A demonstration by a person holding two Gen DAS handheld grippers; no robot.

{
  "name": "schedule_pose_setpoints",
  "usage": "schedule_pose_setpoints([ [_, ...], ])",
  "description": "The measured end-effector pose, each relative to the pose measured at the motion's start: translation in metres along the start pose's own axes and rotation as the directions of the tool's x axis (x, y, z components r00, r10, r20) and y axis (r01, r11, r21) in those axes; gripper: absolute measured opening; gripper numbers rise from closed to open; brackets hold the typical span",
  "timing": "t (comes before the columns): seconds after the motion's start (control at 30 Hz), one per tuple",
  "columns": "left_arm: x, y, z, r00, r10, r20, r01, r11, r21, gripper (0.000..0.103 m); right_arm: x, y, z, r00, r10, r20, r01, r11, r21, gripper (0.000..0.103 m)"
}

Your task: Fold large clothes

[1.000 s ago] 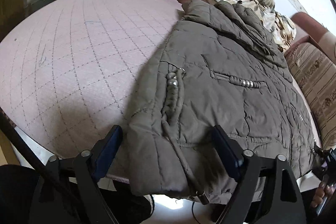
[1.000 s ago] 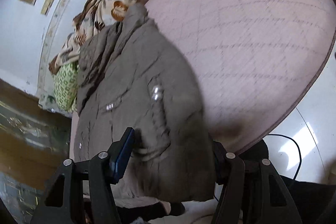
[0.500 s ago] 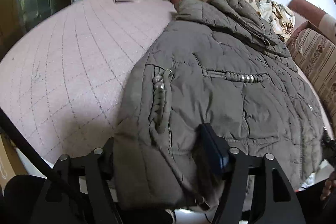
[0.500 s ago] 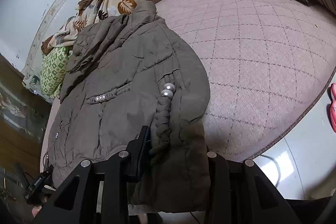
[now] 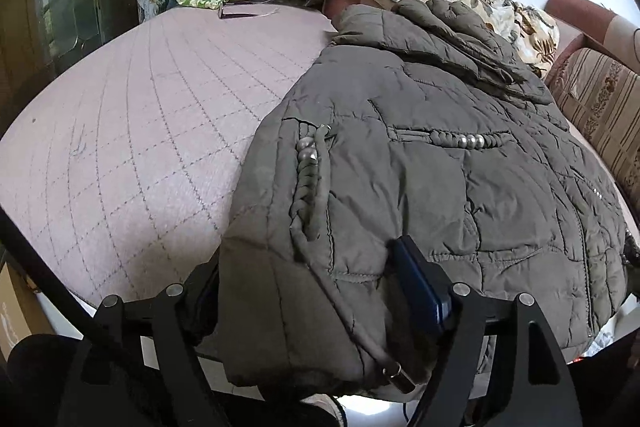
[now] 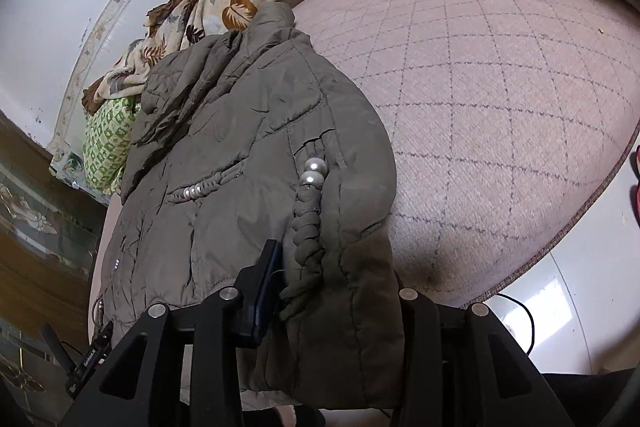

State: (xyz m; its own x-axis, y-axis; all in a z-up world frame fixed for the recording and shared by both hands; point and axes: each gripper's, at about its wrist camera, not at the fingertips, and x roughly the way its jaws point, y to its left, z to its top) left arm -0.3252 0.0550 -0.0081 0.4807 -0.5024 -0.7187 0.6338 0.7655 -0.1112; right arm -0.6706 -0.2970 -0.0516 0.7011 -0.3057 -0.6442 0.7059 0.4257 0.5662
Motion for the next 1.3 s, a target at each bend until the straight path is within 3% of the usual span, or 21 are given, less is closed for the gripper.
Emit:
schedule_pose_setpoints([
  [0.3, -0.006, 0.005, -0.006, 1.000, -0.013, -0.009, 0.012, 0.999, -0.046, 0.077, -0.002, 0.004, -0.004, 1.000, -0.017, 0.018, 0.017, 1.000, 0.000, 0.039],
  [0.37, -0.008, 0.001, -0.007, 1.000, -0.028, 0.000, 0.028, 0.999, -0.020, 0.059, -0.002, 0.006, -0.005, 0.999, -0.030, 0.027, 0.030, 0.999, -0.010, 0.035],
  [0.47, -0.013, -0.009, -0.009, 1.000, 0.005, 0.030, -0.006, 0.999, 0.038, 0.040, -0.001, 0.010, -0.005, 0.999, -0.044, 0.029, 0.045, 0.999, -0.030, 0.032],
  [0.77, -0.009, -0.017, -0.010, 0.997, 0.060, 0.050, -0.063, 0.996, 0.061, 0.042, 0.002, 0.011, -0.005, 0.998, -0.052, 0.021, 0.053, 0.997, -0.050, 0.033],
  [1.2, -0.005, -0.020, -0.007, 0.995, 0.089, 0.051, -0.093, 0.993, 0.072, 0.047, 0.004, 0.010, -0.006, 0.999, -0.047, 0.027, 0.047, 0.999, -0.023, 0.036],
  [1.3, -0.006, -0.019, -0.007, 0.995, 0.082, 0.052, -0.085, 0.994, 0.071, 0.044, 0.001, 0.010, -0.004, 0.999, -0.040, 0.019, 0.041, 0.999, -0.015, 0.037],
])
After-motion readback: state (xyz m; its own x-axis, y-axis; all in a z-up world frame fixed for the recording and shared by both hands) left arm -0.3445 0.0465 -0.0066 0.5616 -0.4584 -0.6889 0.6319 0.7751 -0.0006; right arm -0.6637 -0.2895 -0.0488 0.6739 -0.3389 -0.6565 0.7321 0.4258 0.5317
